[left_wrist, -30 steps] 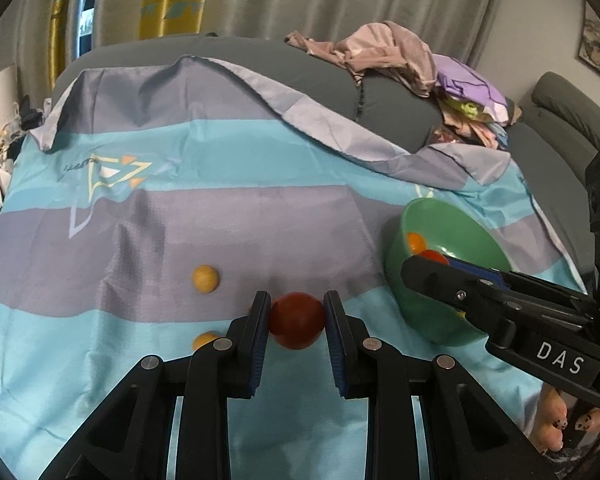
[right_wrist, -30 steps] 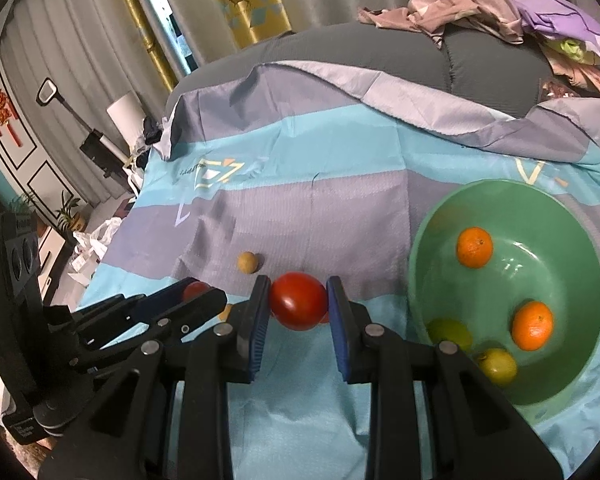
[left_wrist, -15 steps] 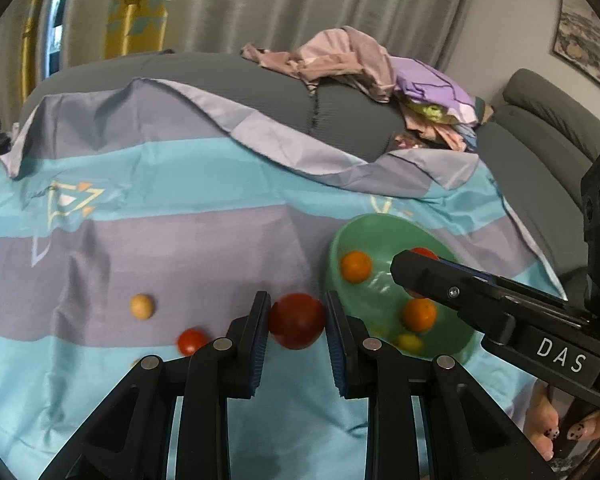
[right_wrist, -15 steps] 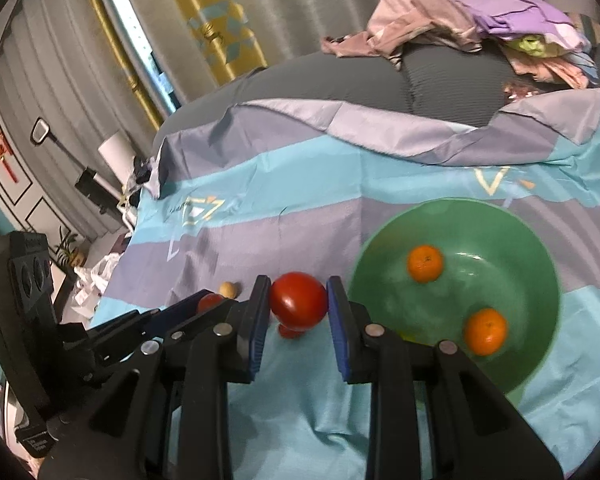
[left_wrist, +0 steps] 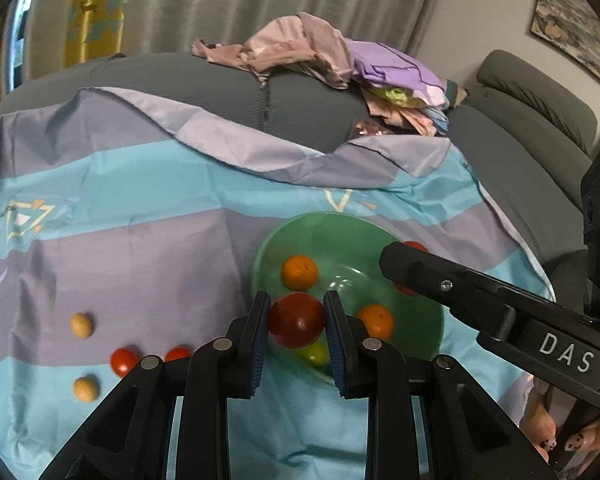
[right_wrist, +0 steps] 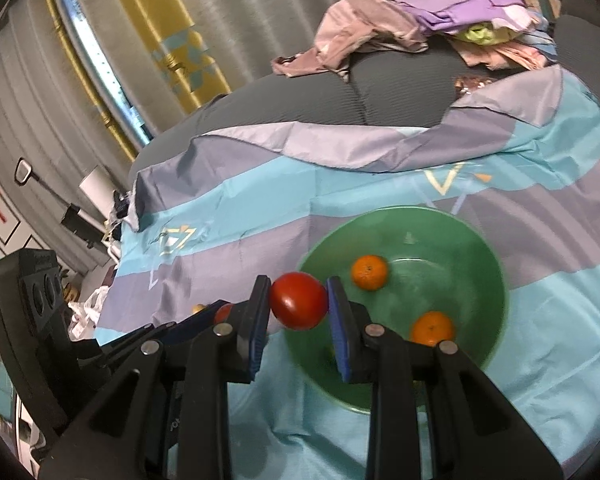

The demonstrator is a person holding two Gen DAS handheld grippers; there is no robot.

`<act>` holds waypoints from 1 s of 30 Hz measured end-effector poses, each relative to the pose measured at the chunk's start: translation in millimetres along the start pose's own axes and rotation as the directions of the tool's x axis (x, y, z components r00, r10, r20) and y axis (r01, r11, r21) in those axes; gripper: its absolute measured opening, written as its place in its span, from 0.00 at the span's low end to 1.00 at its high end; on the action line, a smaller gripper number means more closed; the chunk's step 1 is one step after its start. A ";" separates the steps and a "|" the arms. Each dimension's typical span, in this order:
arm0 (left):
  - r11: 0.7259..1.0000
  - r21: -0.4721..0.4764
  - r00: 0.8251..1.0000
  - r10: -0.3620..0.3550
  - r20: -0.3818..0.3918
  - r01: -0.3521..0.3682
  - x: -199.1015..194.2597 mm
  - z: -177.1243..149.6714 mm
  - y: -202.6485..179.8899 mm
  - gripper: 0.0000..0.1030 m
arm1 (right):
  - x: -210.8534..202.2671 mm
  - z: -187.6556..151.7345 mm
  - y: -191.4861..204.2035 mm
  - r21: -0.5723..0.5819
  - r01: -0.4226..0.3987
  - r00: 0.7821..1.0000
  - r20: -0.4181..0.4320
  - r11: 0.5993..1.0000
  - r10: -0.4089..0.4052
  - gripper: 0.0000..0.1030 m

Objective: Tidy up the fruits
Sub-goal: 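Lower both tomatoes into the green bowl and open both tools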

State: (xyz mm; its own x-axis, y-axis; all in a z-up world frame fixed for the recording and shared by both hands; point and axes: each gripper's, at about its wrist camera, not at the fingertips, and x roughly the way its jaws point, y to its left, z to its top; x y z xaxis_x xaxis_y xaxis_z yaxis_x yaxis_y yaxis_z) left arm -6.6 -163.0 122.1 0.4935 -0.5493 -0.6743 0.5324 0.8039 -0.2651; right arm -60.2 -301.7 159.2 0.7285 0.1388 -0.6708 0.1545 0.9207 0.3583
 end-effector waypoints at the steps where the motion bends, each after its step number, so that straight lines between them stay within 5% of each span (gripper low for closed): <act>1: 1.000 -0.004 1.000 -0.007 -0.004 0.007 2.6 0.6 -1.2 0.26 | -0.2 0.1 -2.5 0.006 0.006 1.000 0.000 1.000 -0.006 0.29; 30: 1.000 0.013 0.992 0.012 -0.129 -0.011 57.6 -14.5 -22.6 0.27 | 29.6 -3.2 -46.6 0.084 0.105 0.989 -0.116 0.991 -0.095 0.29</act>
State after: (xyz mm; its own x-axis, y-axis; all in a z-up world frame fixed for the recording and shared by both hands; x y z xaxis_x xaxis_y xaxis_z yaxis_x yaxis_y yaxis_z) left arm -0.2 -209.5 79.2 0.4070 -0.5054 -0.7609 0.5361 0.8066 -0.2490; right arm -47.9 -339.3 120.6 0.6284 0.0917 -0.7725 0.2859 0.8963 0.3390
